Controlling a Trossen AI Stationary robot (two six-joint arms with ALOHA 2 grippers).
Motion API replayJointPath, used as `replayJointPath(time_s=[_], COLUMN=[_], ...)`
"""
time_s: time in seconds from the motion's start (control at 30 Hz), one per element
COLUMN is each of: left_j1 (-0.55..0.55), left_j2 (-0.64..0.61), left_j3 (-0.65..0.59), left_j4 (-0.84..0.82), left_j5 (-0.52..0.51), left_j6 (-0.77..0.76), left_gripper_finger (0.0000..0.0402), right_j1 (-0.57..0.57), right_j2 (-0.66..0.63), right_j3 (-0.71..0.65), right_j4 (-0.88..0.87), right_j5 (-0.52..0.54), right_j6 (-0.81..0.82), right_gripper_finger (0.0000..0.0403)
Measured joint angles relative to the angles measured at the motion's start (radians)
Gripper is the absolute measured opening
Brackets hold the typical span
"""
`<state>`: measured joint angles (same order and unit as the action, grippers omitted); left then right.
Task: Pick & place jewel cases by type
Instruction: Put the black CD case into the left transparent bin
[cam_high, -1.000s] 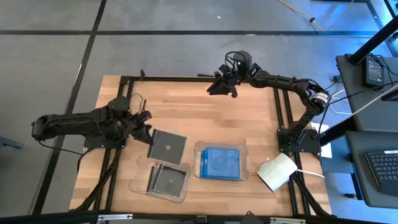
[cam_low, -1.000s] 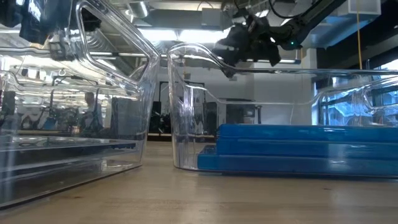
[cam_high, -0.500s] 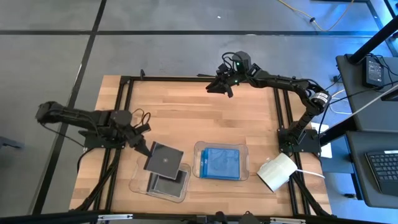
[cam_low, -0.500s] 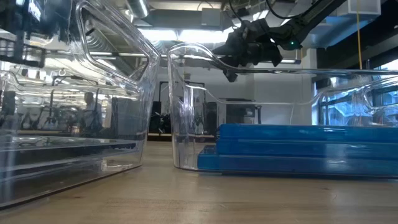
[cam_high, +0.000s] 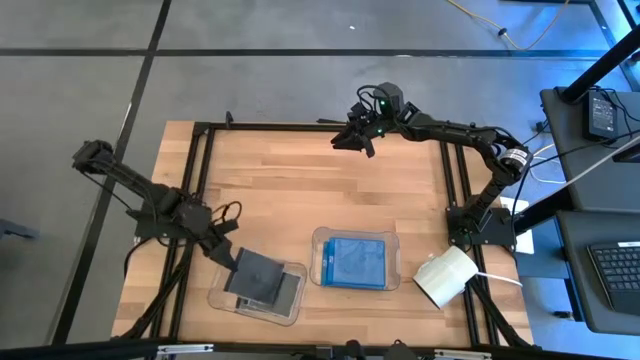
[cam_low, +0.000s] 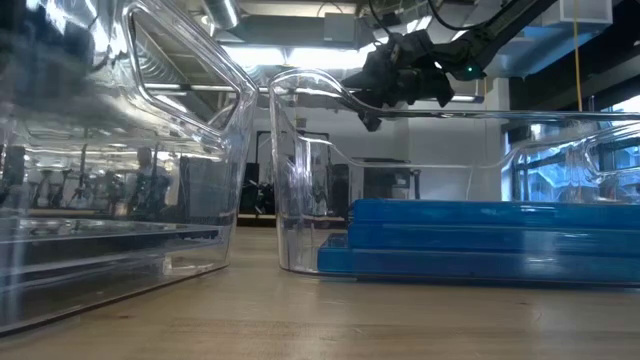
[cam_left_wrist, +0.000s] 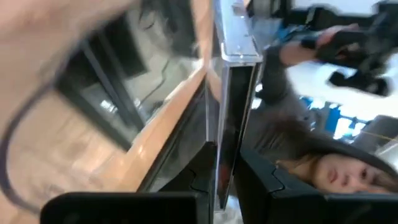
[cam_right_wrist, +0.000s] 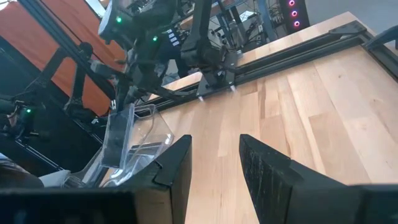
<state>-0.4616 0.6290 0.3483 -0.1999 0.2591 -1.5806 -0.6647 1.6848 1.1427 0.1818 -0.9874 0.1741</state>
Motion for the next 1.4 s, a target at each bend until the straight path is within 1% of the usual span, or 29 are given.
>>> replayJointPath(time_s=[0.13, 0.3, 0.47, 0.77, 0.87, 1.0, 1.1, 1.17, 1.3, 1.4], left_j1=[-0.039, -0.041, -0.041, -0.041, -0.041, -0.041, -0.041, -0.041, -0.041, -0.041], left_j2=[0.068, 0.104, 0.108, 0.108, 0.108, 0.108, 0.108, 0.107, 0.085, 0.065], left_j3=[0.0, 0.0, 0.0, 0.0, 0.0, 0.0, 0.0, 0.0, 0.0, 0.0], left_j4=[-0.012, 0.005, 0.017, 0.017, 0.017, 0.018, 0.037, 0.078, 0.087, 0.04], left_j5=[0.002, -0.02, -0.059, -0.057, -0.057, -0.05, -0.008, 0.031, 0.053, 0.068], left_j6=[-0.036, -0.036, -0.034, -0.033, -0.033, -0.051, -0.076, -0.096, -0.188, -0.254], left_gripper_finger=[0.0035, 0.0048, 0.0063, 0.0075, 0.0091, 0.0124, 0.015, 0.0164, 0.018, 0.0184], right_j1=[0.0, 0.0, 0.0, 0.0, 0.0, 0.0, 0.0, 0.0, 0.0, 0.0], right_j2=[0.0, 0.0, 0.0, 0.0, 0.0, 0.0, 0.0, 0.0, 0.0, 0.0], right_j3=[0.0, 0.0, 0.0, 0.0, 0.0, 0.0, 0.0, 0.0, 0.0, 0.0], right_j4=[0.0, 0.001, 0.0, 0.0, 0.0, 0.0, 0.0, 0.0, 0.0, 0.0], right_j5=[0.0, 0.0, 0.0, 0.0, 0.0, 0.0, 0.0, 0.0, 0.0, 0.0], right_j6=[0.0, 0.0, 0.002, 0.002, 0.001, 0.001, 0.0, 0.0, 0.0, 0.0], right_gripper_finger=[0.0139, 0.0139, 0.0139, 0.0139, 0.0139, 0.0139, 0.0139, 0.0139, 0.0139, 0.0139])
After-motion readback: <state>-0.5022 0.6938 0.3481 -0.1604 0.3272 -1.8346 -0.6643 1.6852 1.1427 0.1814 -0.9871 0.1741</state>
